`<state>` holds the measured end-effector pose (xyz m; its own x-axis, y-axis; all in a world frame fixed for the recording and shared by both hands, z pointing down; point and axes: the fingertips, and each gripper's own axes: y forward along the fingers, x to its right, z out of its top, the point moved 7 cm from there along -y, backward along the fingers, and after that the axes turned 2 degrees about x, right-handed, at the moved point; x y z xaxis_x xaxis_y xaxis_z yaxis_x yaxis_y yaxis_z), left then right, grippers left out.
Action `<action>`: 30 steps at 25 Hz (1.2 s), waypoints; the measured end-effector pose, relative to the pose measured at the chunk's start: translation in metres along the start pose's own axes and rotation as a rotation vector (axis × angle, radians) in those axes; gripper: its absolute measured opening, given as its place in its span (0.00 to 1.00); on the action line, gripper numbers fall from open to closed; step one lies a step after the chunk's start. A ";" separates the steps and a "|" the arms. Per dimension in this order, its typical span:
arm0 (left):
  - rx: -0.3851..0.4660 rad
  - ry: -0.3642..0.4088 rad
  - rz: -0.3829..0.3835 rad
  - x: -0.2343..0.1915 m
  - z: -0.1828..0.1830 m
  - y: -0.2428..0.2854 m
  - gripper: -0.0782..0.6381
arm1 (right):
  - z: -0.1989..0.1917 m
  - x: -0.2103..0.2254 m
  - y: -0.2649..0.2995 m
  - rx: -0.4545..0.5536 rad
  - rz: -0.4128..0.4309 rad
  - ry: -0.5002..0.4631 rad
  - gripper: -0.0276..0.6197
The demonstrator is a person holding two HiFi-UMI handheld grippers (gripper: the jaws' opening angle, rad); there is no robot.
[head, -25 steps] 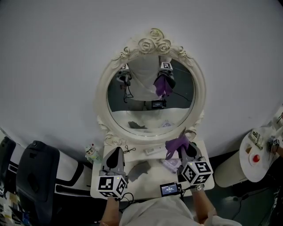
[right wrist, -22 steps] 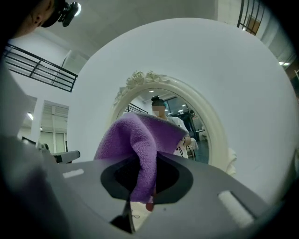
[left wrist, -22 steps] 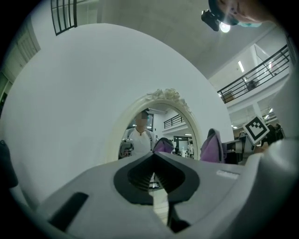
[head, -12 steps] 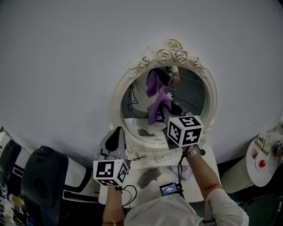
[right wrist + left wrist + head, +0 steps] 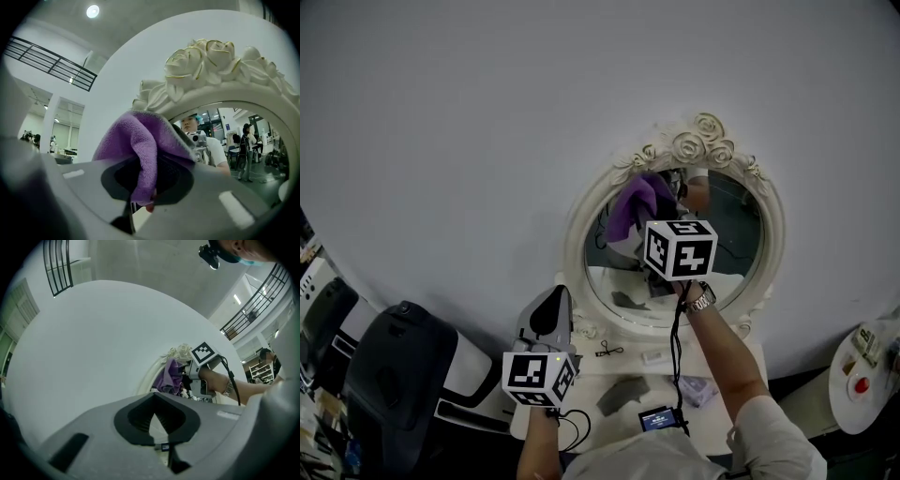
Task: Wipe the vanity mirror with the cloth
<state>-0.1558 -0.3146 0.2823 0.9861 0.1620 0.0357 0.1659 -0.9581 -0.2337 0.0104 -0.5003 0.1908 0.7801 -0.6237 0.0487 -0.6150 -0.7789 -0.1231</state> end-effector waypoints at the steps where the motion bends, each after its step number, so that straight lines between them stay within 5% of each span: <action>1: 0.001 -0.001 0.003 -0.001 0.000 0.000 0.11 | 0.001 -0.001 0.003 0.000 0.000 -0.004 0.13; 11: -0.015 0.002 -0.057 0.016 -0.010 0.014 0.11 | 0.011 0.025 -0.010 0.026 -0.043 -0.009 0.13; 30: -0.024 -0.011 -0.246 0.081 -0.019 0.041 0.11 | 0.010 0.136 -0.086 0.035 -0.307 -0.019 0.13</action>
<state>-0.0685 -0.3456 0.2942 0.9161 0.3932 0.0782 0.4008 -0.8950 -0.1960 0.1705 -0.5175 0.1980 0.9312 -0.3577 0.0705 -0.3459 -0.9279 -0.1392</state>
